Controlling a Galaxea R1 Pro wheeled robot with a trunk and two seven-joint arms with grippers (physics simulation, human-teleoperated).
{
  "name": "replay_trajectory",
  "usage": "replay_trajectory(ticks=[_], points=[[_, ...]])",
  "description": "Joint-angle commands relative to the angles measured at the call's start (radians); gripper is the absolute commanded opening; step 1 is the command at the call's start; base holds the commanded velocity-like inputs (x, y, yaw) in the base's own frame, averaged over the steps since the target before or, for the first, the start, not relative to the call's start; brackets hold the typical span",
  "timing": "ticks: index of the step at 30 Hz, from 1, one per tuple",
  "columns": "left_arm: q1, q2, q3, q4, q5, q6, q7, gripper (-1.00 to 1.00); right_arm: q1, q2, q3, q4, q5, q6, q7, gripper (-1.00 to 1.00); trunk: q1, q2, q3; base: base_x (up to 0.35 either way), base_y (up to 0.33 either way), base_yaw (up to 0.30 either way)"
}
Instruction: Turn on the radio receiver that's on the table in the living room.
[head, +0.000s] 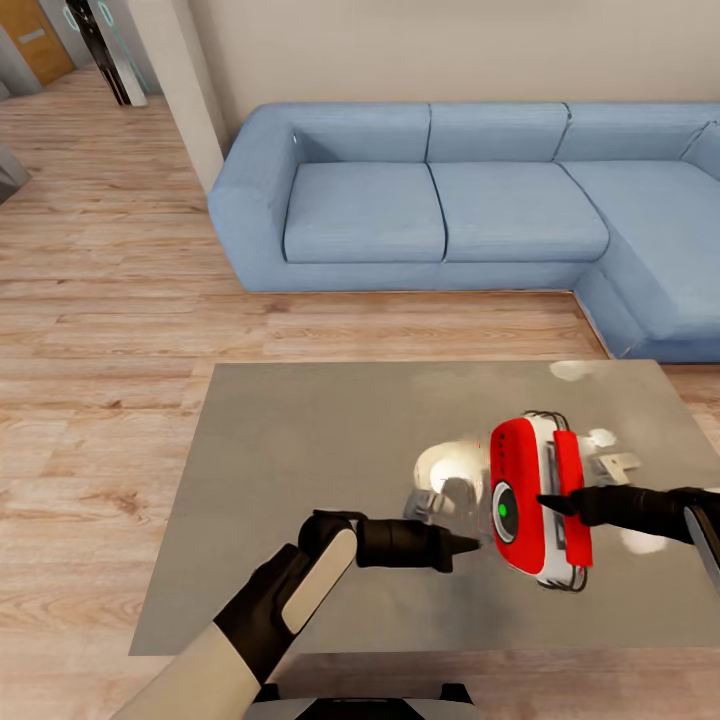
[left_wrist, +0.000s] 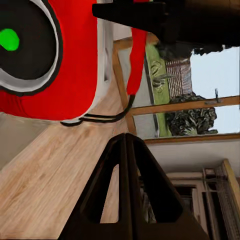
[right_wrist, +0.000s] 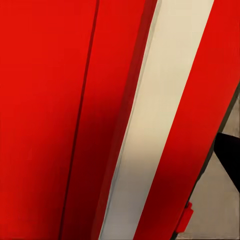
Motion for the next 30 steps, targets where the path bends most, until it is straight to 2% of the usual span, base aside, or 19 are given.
replay_trajectory(ticks=[1, 5, 9, 13, 18, 24, 30], points=[[0.0, 0.0, -0.001, 0.016, 0.0, 0.0, 0.016, -1.0, 0.0, -0.005, -0.002, -0.001, -0.021, 0.007, -0.042, -1.0, 0.0, 0.0, 0.0, 0.0, 0.0, 0.0], [0.0, 0.0, -0.002, 0.054, -0.008, -0.001, 0.051, -1.0, 0.0, -0.012, -0.005, -0.001, -0.021, 0.007, -0.193, -1.0, 0.0, 0.0, 0.0, 0.0, 0.0, 0.0], [0.0, 0.0, -0.003, 0.061, -0.017, -0.001, 0.059, -1.0, 0.0, -0.014, -0.005, -0.002, -0.021, 0.007, -0.246, -1.0, 0.0, 0.0, 0.0, 0.0, 0.0, 0.0], [0.0, 0.0, -0.002, 0.06, -0.02, -0.001, 0.062, -1.0, 0.0, -0.018, -0.006, -0.001, -0.021, 0.007, -0.258, -1.0, 0.0, 0.0, 0.0, 0.0, 0.0, 0.0], [0.0, 0.0, -0.001, 0.056, -0.021, -0.001, 0.064, -1.0, 0.0, -0.046, -0.006, -0.002, -0.021, 0.007, -0.26, -1.0, 0.0, 0.0, 0.0, 0.0, 0.0, 0.0], [-0.006, 0.005, 0.006, 0.048, -0.023, 0.002, 0.073, -1.0, -0.002, -0.058, 0.001, -0.008, -0.025, 0.007, -0.253, -1.0, 0.0, 0.0, 0.0, 0.0, 0.0, 0.0], [-0.04, 0.0, 0.012, 0.052, -0.021, 0.001, 0.065, -1.0, 0.0, -0.055, 0.007, -0.03, -0.024, 0.007, -0.252, -1.0, 0.0, 0.0, 0.0, 0.0, 0.0, 0.0]])
